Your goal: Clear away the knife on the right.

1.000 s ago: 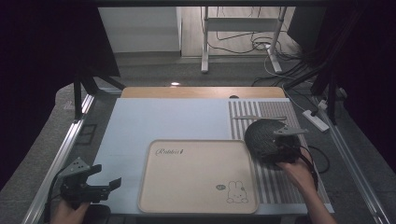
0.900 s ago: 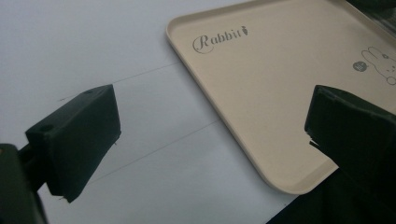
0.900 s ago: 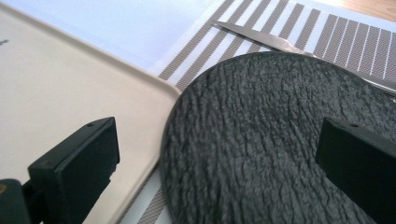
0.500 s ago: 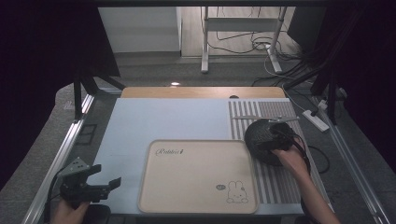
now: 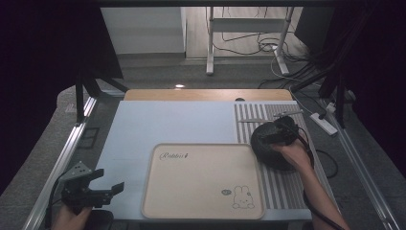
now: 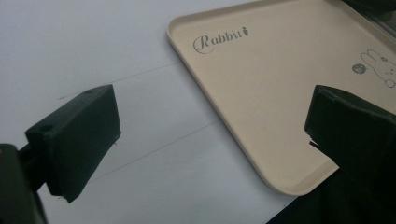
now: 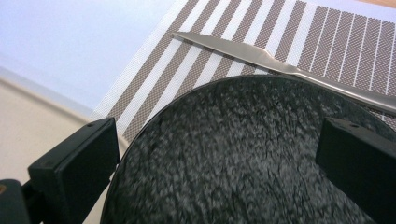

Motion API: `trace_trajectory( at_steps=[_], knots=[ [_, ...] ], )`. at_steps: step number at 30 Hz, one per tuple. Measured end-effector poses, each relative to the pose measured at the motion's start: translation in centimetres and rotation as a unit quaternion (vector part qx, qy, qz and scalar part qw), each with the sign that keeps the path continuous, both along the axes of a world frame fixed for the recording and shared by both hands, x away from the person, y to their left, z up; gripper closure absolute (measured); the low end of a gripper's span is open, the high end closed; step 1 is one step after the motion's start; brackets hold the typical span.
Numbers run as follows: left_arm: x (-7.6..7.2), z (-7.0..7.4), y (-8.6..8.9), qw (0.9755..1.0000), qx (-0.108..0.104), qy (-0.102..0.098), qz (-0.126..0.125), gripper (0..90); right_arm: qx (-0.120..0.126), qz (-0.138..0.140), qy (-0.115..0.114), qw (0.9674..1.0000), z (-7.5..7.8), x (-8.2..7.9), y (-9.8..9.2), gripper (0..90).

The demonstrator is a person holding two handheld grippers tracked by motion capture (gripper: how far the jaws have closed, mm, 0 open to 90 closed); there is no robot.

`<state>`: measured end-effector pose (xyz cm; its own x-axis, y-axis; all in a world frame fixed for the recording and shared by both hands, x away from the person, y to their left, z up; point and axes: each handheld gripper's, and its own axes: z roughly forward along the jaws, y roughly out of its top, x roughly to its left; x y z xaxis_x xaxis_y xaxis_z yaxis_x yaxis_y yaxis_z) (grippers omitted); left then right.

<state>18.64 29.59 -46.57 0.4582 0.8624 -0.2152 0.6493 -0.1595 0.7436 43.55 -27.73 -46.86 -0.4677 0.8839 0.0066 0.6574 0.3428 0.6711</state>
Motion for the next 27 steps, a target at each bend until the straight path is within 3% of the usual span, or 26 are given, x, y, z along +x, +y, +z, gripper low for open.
trace_trajectory(
  at_steps=[7,14,20,27],
  knots=[
    [0.0,0.0,0.1,1.0,-0.005,0.0,0.001,3.4,-0.011,-0.013,0.013,0.9998,-0.5,1.9,0.3,0.2],
    [0.0,0.0,0.1,1.0,-0.005,0.001,0.0,3.4,-0.032,-0.007,0.021,0.9993,-1.0,3.2,0.8,1.4],
    [0.1,0.0,0.1,1.0,-0.006,0.001,-0.001,3.4,-0.033,-0.001,0.015,0.9993,-0.6,3.9,0.6,22.6],
    [0.1,0.0,0.1,1.0,-0.005,0.002,-0.001,3.4,-0.023,0.014,0.031,0.9991,-0.2,5.3,0.1,65.6]
  ],
)
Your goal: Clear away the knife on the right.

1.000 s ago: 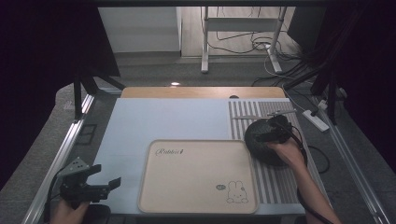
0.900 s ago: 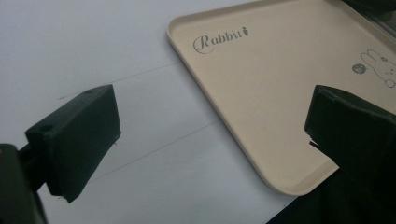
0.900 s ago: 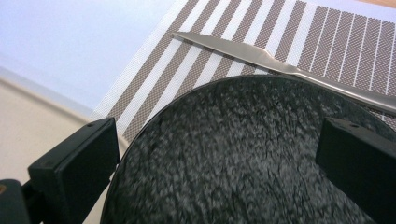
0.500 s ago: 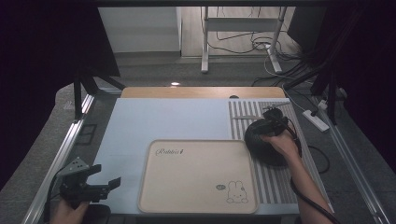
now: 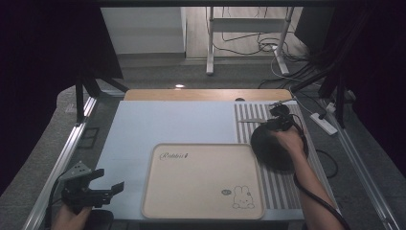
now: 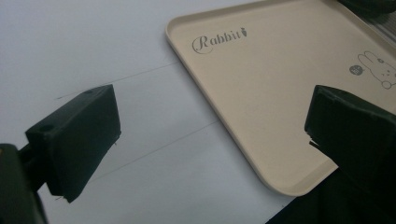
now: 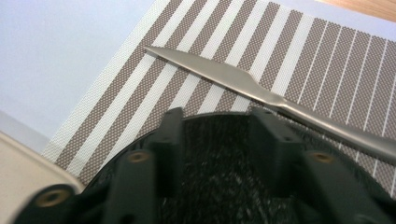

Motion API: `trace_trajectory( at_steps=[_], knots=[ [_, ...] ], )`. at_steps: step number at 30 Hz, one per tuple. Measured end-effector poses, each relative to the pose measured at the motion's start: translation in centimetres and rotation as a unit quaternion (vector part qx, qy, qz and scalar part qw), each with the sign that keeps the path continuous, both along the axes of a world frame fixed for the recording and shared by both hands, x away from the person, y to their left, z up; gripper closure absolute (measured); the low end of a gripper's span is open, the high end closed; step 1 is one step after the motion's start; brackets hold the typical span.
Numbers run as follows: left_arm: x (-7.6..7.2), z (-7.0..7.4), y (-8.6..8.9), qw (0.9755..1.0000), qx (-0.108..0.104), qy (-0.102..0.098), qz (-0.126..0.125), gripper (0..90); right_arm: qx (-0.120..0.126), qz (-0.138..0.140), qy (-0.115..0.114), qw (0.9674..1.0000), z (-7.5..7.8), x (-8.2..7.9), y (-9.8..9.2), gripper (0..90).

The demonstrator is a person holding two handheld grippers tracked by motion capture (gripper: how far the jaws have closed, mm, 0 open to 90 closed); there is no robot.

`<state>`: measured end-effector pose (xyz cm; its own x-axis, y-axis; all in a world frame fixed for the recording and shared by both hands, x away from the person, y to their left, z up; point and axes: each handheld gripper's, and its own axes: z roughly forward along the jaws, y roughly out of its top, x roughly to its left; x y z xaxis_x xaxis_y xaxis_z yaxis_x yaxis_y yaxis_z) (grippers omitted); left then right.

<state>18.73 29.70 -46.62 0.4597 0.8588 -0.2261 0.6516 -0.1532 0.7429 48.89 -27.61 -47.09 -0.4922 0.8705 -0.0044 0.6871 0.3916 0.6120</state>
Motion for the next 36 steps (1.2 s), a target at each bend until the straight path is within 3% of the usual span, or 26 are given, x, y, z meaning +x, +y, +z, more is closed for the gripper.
trace_trajectory(
  at_steps=[5,12,17,24,28,30,33,36],
  knots=[
    [0.0,0.0,0.0,1.0,-0.003,0.0,0.0,3.5,0.011,0.026,0.009,0.9996,0.0,1.5,-0.2,89.8],
    [0.0,0.0,0.0,1.0,-0.003,0.001,0.001,3.5,0.0,0.054,0.014,0.9984,-0.1,3.2,0.2,89.8],
    [0.1,0.0,0.1,1.0,-0.004,0.002,0.002,3.5,0.004,0.064,0.032,0.9975,-1.3,4.5,0.7,89.8],
    [0.0,0.0,0.1,1.0,-0.004,0.0,0.001,3.5,-0.028,0.079,0.054,0.995,-3.3,5.8,1.8,89.8],
    [0.0,-0.1,0.1,1.0,-0.006,0.0,0.001,3.5,-0.023,0.063,0.052,0.9964,-3.5,6.6,1.3,89.9],
    [0.0,-0.1,0.2,1.0,-0.007,0.001,0.002,3.5,-0.011,0.034,0.05,0.9981,-3.5,7.2,0.5,89.9],
    [0.0,-0.1,0.2,1.0,-0.006,0.001,0.002,3.5,-0.001,0.013,0.045,0.9989,-3.6,7.7,-0.4,90.0],
    [0.0,-0.1,0.1,1.0,-0.005,0.002,0.003,3.5,-0.006,-0.008,0.038,0.9992,-3.6,8.0,-1.1,90.0]
  ],
)
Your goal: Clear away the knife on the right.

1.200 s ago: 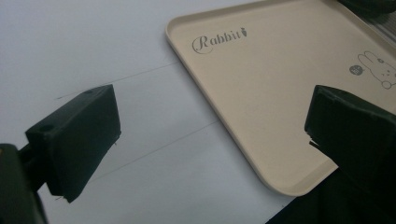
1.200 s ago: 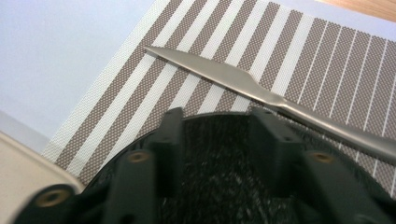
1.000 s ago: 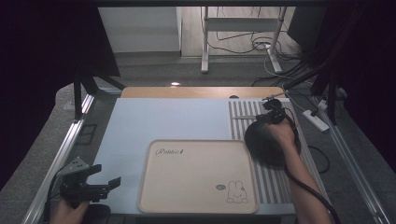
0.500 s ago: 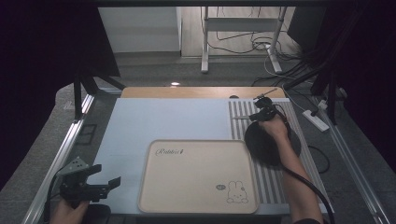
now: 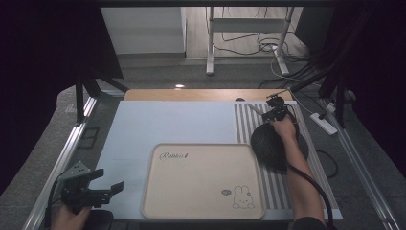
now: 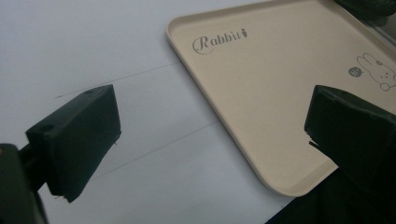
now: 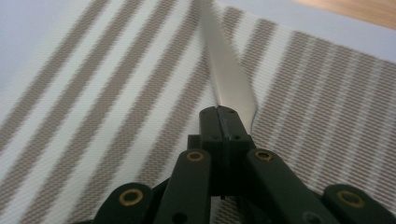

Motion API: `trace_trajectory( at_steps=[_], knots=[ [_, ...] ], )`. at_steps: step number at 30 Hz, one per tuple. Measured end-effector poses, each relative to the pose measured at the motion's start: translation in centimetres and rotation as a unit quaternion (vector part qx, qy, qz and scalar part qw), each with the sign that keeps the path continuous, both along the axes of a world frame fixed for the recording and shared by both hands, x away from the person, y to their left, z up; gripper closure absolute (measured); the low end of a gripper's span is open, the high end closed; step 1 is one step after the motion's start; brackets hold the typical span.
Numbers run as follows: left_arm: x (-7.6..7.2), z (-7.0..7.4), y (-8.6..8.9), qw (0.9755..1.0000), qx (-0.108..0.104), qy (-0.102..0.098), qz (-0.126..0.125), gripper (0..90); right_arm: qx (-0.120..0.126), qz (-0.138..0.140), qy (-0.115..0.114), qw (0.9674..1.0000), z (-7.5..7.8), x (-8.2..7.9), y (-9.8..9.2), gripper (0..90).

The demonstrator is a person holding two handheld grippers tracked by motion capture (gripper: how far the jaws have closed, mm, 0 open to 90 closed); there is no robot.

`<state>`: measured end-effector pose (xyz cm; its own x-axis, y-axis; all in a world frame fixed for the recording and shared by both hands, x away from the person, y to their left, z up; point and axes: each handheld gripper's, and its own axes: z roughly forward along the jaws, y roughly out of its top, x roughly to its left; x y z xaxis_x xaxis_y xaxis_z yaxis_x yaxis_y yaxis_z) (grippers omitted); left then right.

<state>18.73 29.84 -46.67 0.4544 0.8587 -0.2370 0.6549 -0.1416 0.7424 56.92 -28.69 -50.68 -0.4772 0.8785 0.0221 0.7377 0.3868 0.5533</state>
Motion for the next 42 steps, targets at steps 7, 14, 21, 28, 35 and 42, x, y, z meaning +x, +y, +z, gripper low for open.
trace_trajectory(
  at_steps=[7,14,21,28,35,42],
  knots=[
    [0.0,0.0,0.0,1.0,0.001,0.0,0.001,3.6,-0.033,-0.034,-0.02,0.9987,0.1,0.2,-1.7,90.0],
    [0.0,0.0,-0.1,1.0,0.003,0.0,0.001,3.8,-0.018,-0.057,-0.017,0.9981,0.2,0.0,-2.8,89.9],
    [0.0,0.0,0.0,1.0,0.001,0.0,0.002,3.8,0.016,-0.068,-0.022,0.9973,2.1,-0.1,-2.5,81.9],
    [0.0,0.0,-0.1,1.0,0.005,0.0,0.002,4.0,0.021,-0.058,-0.01,0.9981,4.0,-0.7,-3.0,39.8],
    [0.0,0.0,-0.1,1.0,0.006,0.001,0.002,4.0,0.014,-0.071,-0.002,0.9974,4.0,-0.6,-3.5,6.6],
    [0.0,0.0,-0.1,1.0,0.005,0.001,0.002,4.0,0.018,-0.096,0.025,0.9949,3.1,-0.3,-4.4,0.0]
  ],
)
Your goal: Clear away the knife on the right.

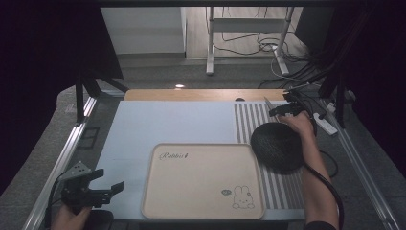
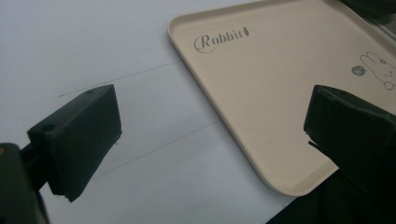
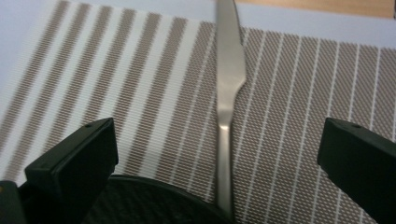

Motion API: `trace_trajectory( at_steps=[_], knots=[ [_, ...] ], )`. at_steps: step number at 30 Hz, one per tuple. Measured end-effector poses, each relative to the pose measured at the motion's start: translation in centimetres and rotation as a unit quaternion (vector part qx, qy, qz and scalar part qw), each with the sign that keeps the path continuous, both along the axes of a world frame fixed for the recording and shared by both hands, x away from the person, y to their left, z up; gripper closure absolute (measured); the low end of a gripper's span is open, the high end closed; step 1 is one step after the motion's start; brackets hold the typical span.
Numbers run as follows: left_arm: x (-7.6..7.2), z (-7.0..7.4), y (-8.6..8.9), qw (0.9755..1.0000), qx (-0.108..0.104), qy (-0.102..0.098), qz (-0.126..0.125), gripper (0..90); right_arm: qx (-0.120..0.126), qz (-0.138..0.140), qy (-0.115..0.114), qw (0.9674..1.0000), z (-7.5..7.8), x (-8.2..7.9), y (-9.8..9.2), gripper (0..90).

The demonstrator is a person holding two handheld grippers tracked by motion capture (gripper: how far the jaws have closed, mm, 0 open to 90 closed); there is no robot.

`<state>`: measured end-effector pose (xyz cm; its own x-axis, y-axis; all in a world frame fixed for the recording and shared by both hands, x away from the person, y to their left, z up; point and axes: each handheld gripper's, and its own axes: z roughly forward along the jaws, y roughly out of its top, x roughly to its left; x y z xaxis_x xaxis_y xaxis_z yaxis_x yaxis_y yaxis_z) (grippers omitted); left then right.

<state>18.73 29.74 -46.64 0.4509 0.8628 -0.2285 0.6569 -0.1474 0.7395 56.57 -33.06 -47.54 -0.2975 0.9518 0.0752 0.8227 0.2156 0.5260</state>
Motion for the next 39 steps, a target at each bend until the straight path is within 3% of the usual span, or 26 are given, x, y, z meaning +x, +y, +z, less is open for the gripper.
trace_trajectory(
  at_steps=[2,10,13,15,19,22,25,26,27,28,32,39],
  knots=[
    [0.0,0.0,0.0,1.0,0.001,0.0,0.0,4.0,-0.009,-0.003,0.007,0.9999,-0.8,0.1,-0.4,0.0],
    [0.0,0.0,0.0,1.0,0.0,0.0,0.0,4.0,-0.029,-0.02,0.001,0.9994,-1.9,0.1,-1.3,0.3],
    [0.0,0.0,0.0,1.0,0.001,0.0,0.0,4.0,-0.043,-0.02,0.008,0.9989,-2.5,0.1,-1.6,4.4],
    [0.0,0.0,0.0,1.0,0.001,0.0,0.0,4.0,-0.037,-0.025,0.008,0.999,-2.8,0.1,-1.8,8.0],
    [0.0,0.0,0.0,1.0,0.001,0.001,0.0,4.0,-0.065,-0.023,0.005,0.9976,-3.0,0.1,-1.8,19.2],
    [0.0,0.0,-0.1,1.0,0.002,0.001,0.0,4.1,-0.066,-0.015,0.005,0.9977,-2.9,0.1,-1.7,23.5],
    [0.0,0.0,-0.1,1.0,0.004,0.002,0.0,4.1,-0.066,0.02,0.002,0.9976,-2.5,-0.1,-1.0,48.2],
    [0.0,0.0,-0.1,1.0,0.004,0.001,0.0,4.1,-0.061,0.02,0.004,0.9979,-2.5,-0.1,-1.0,55.5],
    [0.0,0.0,-0.1,1.0,0.005,0.0,0.0,4.1,-0.062,0.023,0.006,0.9978,-2.3,-0.1,-1.0,71.2],
    [0.0,0.0,-0.1,1.0,0.005,0.0,0.0,4.1,-0.068,0.026,0.002,0.9973,-2.3,-0.2,-1.0,78.0],
    [-0.1,0.0,0.0,1.0,0.004,0.001,0.001,4.1,-0.028,0.015,0.005,0.9995,-2.4,-0.2,-1.9,79.8],
    [-0.1,0.0,0.0,1.0,-0.001,0.0,0.003,4.1,-0.025,0.033,0.008,0.9991,-2.3,-0.2,-2.3,80.2]
  ],
)
